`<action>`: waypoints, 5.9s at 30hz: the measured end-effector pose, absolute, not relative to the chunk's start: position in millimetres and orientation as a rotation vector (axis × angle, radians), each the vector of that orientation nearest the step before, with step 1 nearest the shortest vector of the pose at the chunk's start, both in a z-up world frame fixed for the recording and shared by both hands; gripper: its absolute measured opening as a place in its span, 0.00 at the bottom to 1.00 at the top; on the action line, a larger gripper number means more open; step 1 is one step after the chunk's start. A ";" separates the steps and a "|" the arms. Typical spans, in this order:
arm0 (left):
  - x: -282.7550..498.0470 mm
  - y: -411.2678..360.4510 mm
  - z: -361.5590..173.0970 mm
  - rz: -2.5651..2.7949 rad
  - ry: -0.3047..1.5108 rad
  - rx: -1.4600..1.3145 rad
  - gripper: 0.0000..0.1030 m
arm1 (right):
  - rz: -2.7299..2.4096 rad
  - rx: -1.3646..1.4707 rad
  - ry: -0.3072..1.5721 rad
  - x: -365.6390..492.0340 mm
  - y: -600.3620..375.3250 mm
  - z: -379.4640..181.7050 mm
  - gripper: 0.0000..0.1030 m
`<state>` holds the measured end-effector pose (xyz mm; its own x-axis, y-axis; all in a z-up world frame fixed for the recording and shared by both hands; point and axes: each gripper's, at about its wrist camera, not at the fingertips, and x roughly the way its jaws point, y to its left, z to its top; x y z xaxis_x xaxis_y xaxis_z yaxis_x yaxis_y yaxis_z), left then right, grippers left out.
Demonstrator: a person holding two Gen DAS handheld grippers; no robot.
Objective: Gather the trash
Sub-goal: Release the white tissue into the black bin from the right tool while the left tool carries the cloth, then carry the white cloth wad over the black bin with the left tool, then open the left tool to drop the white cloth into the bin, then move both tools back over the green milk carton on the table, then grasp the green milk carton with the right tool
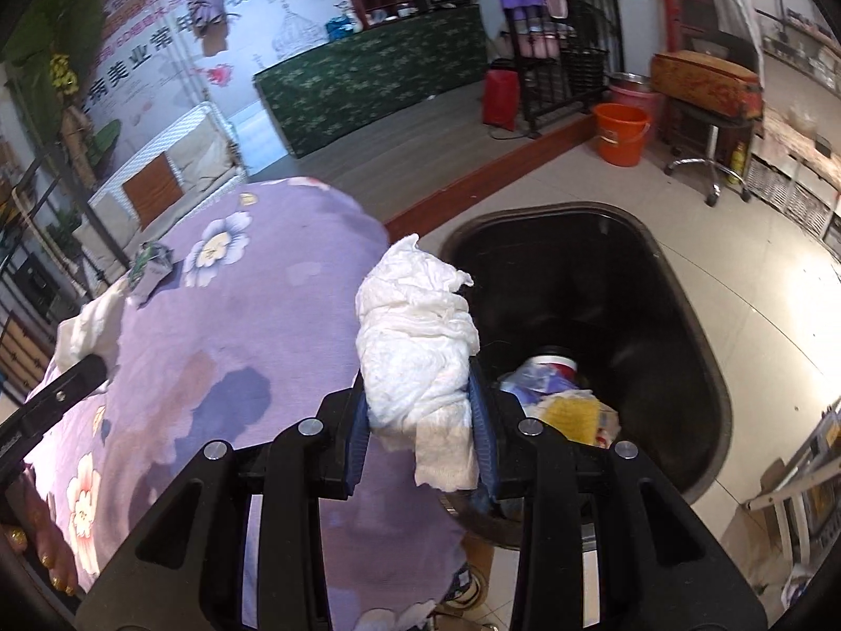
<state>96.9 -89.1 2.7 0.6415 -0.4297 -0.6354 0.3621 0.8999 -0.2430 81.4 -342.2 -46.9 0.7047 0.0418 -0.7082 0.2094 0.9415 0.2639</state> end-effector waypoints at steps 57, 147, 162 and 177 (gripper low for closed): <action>111.4 -275.7 -40.1 -0.880 0.960 0.048 0.17 | -0.458 0.405 0.656 22.4 -438.5 -32.8 0.77; 195.3 150.0 -34.9 0.065 0.826 -0.251 0.94 | 0.588 -0.972 0.781 387.4 84.1 -38.9 0.86; 213.5 169.9 -48.1 0.090 0.828 -0.350 0.94 | 0.687 -0.905 0.776 342.4 56.9 -54.9 0.48; 251.5 139.0 -40.3 0.020 0.797 -0.315 0.94 | 0.583 -0.393 0.826 293.0 -49.5 -20.3 0.48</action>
